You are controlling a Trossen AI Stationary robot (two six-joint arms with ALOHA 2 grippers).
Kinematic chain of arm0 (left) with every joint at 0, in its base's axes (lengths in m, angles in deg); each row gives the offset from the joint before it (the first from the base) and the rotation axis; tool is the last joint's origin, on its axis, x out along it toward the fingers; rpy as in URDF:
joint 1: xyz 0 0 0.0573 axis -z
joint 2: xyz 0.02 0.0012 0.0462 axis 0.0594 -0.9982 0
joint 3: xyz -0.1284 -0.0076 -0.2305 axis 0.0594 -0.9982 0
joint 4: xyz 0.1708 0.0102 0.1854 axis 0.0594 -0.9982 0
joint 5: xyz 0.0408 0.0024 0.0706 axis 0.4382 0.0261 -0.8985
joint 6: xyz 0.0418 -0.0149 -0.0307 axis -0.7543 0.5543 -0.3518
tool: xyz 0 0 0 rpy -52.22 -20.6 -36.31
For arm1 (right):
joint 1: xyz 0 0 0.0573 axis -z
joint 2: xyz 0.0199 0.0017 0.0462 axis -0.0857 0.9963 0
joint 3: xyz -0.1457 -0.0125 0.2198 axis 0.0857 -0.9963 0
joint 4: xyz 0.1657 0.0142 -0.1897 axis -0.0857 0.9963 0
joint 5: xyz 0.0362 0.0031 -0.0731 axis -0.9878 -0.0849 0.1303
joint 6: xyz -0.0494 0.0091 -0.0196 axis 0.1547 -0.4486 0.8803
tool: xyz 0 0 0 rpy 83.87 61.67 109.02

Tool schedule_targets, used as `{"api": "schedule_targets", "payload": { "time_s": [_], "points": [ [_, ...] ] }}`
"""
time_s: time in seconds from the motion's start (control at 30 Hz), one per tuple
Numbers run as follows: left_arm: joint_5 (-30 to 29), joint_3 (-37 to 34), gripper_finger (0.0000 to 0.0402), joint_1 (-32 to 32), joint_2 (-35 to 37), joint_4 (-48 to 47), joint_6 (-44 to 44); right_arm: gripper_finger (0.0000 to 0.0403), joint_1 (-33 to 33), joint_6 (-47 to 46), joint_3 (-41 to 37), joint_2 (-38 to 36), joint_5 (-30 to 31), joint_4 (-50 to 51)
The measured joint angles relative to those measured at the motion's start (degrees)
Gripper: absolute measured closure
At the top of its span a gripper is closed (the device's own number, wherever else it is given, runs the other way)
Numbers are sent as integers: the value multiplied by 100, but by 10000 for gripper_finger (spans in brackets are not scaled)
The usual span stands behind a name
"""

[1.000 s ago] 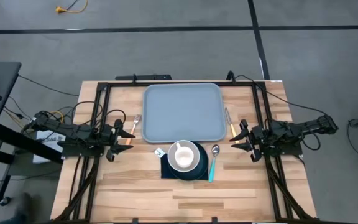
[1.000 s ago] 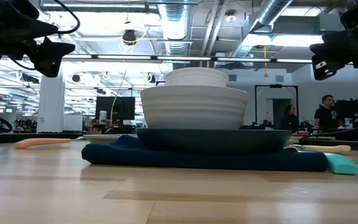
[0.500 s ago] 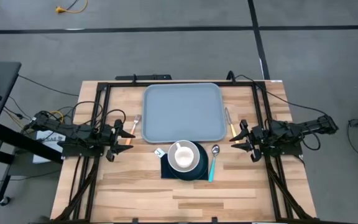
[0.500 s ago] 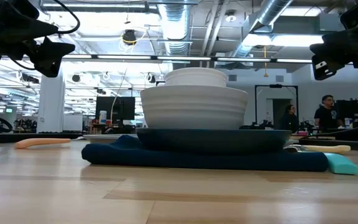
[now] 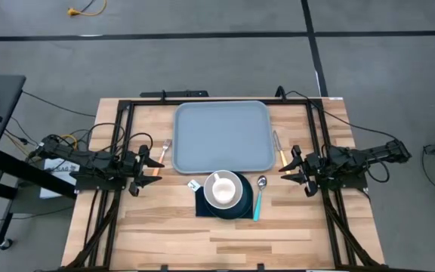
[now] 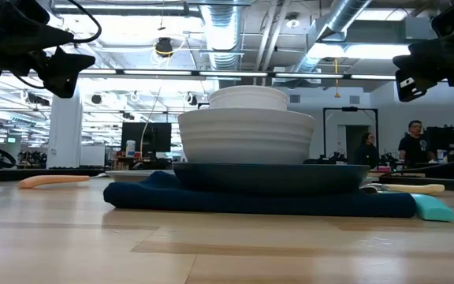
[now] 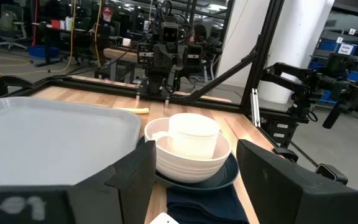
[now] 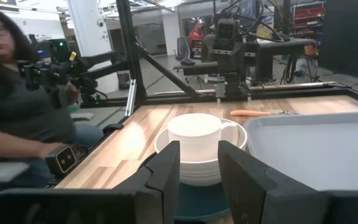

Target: Set up tray

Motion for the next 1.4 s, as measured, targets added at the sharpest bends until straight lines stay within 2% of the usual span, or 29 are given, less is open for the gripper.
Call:
{"api": "schedule_targets", "payload": {
  "time_s": [0.87,0.97,1.13,1.4],
  "points": [
    [0,-1,189,0,0,0,0,301,0,2,0,0,0,0],
    [0,-1,189,2,-2,-1,2,301,11,442,2,2,27,-25],
    [-2,-1,189,2,0,0,2,301,-13,607,0,3,8,-550],
    [-136,0,189,2,0,13,-290,301,-11,800,15,0,2,-2306]
  ]
}}
